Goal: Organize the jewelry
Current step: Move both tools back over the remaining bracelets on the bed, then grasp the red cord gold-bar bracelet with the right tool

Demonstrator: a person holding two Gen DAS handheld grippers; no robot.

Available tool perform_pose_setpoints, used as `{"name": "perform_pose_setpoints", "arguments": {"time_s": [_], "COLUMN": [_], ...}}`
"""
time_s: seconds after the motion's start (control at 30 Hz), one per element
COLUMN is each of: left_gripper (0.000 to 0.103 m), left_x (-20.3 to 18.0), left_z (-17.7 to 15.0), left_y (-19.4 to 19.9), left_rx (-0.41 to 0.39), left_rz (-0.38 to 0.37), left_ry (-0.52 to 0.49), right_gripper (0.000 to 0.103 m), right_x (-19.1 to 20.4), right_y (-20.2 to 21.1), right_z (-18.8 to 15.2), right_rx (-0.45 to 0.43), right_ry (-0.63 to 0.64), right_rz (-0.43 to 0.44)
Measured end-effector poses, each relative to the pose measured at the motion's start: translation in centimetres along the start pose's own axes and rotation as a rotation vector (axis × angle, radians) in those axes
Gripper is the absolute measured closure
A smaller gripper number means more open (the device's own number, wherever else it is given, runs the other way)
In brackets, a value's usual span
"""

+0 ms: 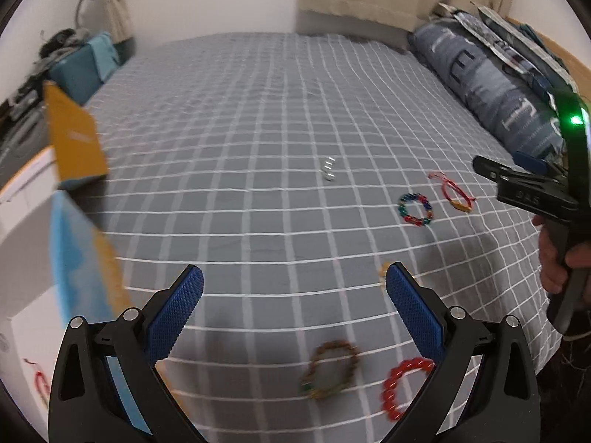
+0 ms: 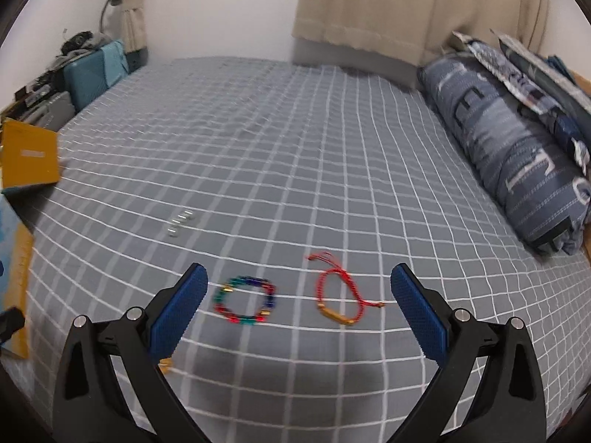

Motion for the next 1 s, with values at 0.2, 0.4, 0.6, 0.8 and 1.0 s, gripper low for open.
{"name": "perform_pose_setpoints", "arguments": {"time_s": [0.2, 0.4, 0.6, 0.8, 1.0], "left_gripper": [0.006, 0.006, 0.006, 0.006, 0.020], "left_x": [-3.6, -5.9, -6.7, -7.0, -7.2], "left_z": [-0.9, -2.7, -3.6, -4.0, -4.7], "left_y": [-4.2, -7.8, -9.6, -10.6, -11.2], "left_rx": [0.057, 0.111, 0.126, 0.145, 0.173], "left_rz": [-0.052, -0.074, -0.056, -0.043, -0.035], "left_ry": [-0.008, -0.027, -0.042, -0.063, -0.085], "right_gripper": [0.007, 0.008, 0.008, 0.013, 0.031], "right_x": [-2.9, -4.2, -4.5, -5.0, -5.0], "right_y": [-4.6, -8.1, -10.1, -11.1, -11.8], "right_z": [-1.3, -2.7, -3.8, -4.4, -5.0], "right_rx": [0.062, 0.116, 0.159, 0.187, 0.221], "right_ry": [-0.009, -0.020, -0.028, -0.052, -0.050], "right_rz": [0.000, 0.016, 0.007, 0.001, 0.018]}}
Point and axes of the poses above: each gripper's, at about its wrist camera, not at the fingertips, and y roughly against the way its jaws point, x to its left, z to its top, the point moved 4 cm from there along -y, roughly the way its jaws point, and after that the axes turned 1 degree about y, right-handed, at the moved point
